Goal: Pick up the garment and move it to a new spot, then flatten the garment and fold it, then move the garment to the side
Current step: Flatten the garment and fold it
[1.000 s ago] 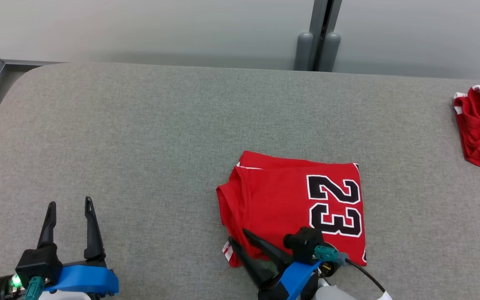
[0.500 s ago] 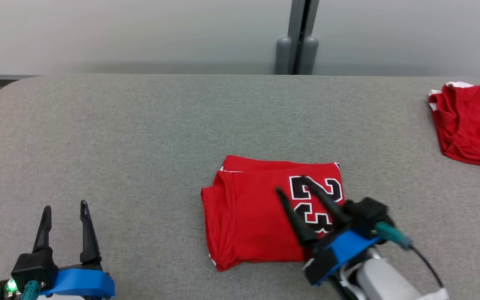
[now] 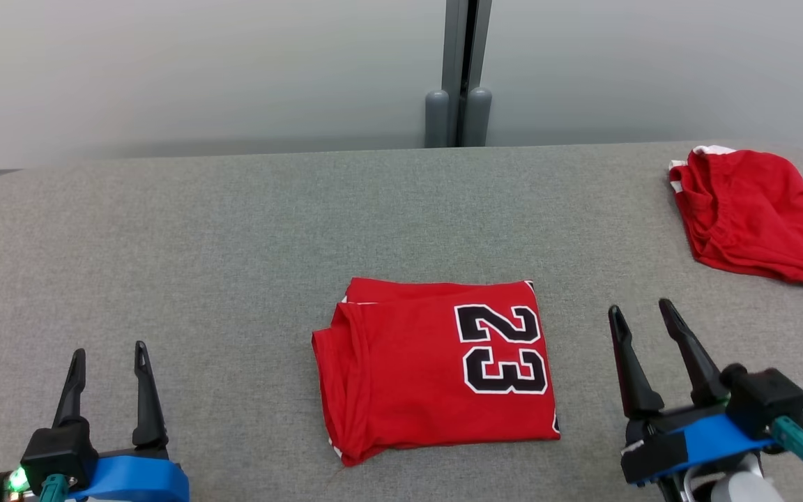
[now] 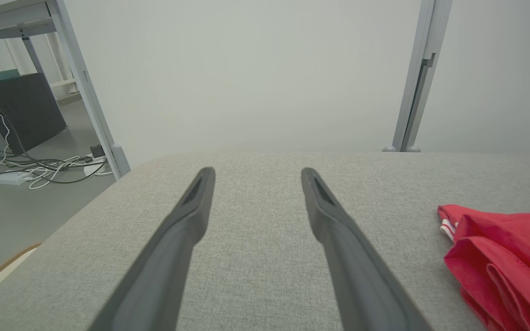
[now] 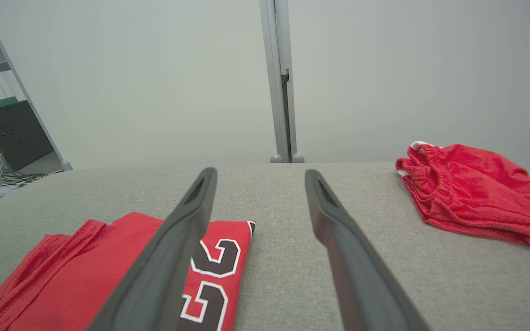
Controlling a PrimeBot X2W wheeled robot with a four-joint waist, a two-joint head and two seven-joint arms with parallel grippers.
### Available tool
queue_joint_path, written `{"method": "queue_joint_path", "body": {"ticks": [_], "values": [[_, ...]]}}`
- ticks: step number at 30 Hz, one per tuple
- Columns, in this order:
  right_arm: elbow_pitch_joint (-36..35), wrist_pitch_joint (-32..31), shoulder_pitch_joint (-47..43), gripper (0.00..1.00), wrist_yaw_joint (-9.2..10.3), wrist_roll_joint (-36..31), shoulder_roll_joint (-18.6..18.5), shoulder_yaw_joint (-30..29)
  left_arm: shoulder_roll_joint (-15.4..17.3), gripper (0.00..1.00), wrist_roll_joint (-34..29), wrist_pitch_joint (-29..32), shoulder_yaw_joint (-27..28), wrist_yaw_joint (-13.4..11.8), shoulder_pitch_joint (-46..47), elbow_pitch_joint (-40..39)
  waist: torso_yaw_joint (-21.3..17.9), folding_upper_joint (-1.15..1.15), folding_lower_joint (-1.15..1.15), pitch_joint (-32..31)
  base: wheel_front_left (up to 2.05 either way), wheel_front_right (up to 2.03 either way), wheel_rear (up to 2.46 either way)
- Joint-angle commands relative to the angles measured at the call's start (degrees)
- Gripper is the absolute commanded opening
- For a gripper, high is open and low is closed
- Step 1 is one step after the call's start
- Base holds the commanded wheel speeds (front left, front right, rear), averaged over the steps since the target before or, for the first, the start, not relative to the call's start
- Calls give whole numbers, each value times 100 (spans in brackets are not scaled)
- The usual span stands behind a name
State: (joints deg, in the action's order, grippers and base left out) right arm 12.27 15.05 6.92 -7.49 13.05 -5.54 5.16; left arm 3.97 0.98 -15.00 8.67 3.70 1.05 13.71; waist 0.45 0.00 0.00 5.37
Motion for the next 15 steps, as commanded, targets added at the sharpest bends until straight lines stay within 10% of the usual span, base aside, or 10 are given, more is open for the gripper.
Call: {"method": "queue_joint_path", "body": {"ticks": [1,15], "values": [[-30,15,-158,100,-2,-46,38,-73,47,100,-38,-24,-4,16,-59,0,-10,0,0,-34,0,0,0],[129,15,-644,100,-1,-405,236,-178,142,100,24,-24,-165,130,-197,74,80,0,0,-216,0,0,0]]}}
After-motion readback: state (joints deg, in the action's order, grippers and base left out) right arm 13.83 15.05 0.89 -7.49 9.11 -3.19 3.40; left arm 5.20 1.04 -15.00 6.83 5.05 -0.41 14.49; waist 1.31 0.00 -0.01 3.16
